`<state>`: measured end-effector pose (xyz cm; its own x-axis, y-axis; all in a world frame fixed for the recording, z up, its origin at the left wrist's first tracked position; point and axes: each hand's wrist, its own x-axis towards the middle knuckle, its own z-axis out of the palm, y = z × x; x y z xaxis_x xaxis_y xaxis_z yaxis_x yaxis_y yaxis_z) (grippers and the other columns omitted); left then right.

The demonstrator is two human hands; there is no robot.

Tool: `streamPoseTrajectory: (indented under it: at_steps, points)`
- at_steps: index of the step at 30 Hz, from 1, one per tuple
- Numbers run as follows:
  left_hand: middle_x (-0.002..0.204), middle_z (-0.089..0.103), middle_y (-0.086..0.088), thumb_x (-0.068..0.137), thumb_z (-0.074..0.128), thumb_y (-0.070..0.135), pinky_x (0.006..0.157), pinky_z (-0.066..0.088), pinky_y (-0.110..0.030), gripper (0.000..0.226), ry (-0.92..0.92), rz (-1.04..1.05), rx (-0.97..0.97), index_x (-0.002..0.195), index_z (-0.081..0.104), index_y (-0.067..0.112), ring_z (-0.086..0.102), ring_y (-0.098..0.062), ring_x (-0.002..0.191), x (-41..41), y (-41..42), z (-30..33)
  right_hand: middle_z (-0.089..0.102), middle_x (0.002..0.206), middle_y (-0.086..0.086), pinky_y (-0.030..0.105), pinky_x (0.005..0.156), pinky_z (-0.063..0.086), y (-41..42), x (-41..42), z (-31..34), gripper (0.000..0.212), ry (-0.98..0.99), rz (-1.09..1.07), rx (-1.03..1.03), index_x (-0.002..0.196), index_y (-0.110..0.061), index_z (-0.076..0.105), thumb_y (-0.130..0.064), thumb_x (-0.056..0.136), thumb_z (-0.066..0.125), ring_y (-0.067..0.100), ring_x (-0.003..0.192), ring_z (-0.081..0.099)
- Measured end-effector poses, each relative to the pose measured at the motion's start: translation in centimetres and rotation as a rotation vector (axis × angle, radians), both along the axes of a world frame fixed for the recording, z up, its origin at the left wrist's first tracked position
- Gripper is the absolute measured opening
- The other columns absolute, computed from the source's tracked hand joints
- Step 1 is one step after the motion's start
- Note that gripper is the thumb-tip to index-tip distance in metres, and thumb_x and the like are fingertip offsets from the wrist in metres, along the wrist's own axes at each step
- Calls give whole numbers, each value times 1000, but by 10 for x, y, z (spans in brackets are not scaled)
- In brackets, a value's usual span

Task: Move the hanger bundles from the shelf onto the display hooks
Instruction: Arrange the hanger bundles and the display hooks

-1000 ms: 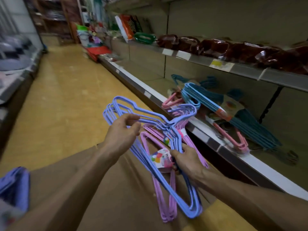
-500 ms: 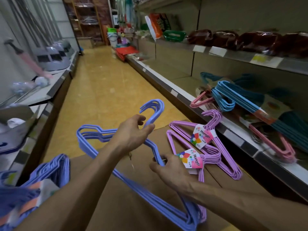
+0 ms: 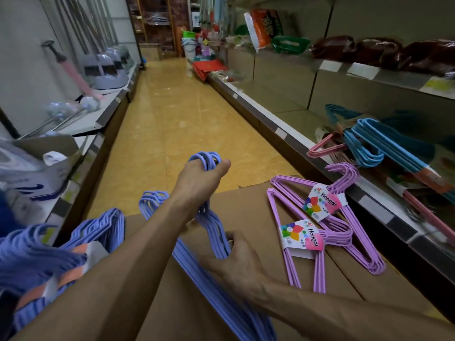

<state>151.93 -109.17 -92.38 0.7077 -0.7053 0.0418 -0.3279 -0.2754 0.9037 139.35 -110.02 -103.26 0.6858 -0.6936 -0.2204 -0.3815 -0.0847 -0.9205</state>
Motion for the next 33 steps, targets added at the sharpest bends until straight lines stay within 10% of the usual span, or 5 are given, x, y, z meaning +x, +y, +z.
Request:
streamPoseTrajectory:
  at_steps: [4,9,17,33]
  points:
    - [96,76,-5,87,68,33,89,52,-38,26,316,109,-126,84,75,8,71,-18,89,27,19,-11,63,99,-10,11,60,45,0,9,-8,66,-13,114,70,113,-26,46,-40,65,90,1,84,61]
    - [98,77,-7,91,68,29,94,50,-38,20,495,200,-195,86,74,10,70,-20,100,54,48,-25,67,110,0,32,82,60,-6,29,-19,70,6,237,269,121,-20,54,-36,65,92,15,95,70]
    - [100,77,-6,90,69,34,103,47,-40,28,454,143,-161,100,74,9,69,-20,106,78,82,-33,69,116,4,40,74,60,17,68,-29,50,24,345,560,127,-23,56,-6,84,75,22,100,69]
    - [108,72,-11,67,78,53,98,50,-45,62,388,363,105,107,70,7,67,-25,101,130,155,-55,67,121,12,50,93,55,77,148,-70,41,68,360,429,124,-15,59,2,87,68,32,109,65]
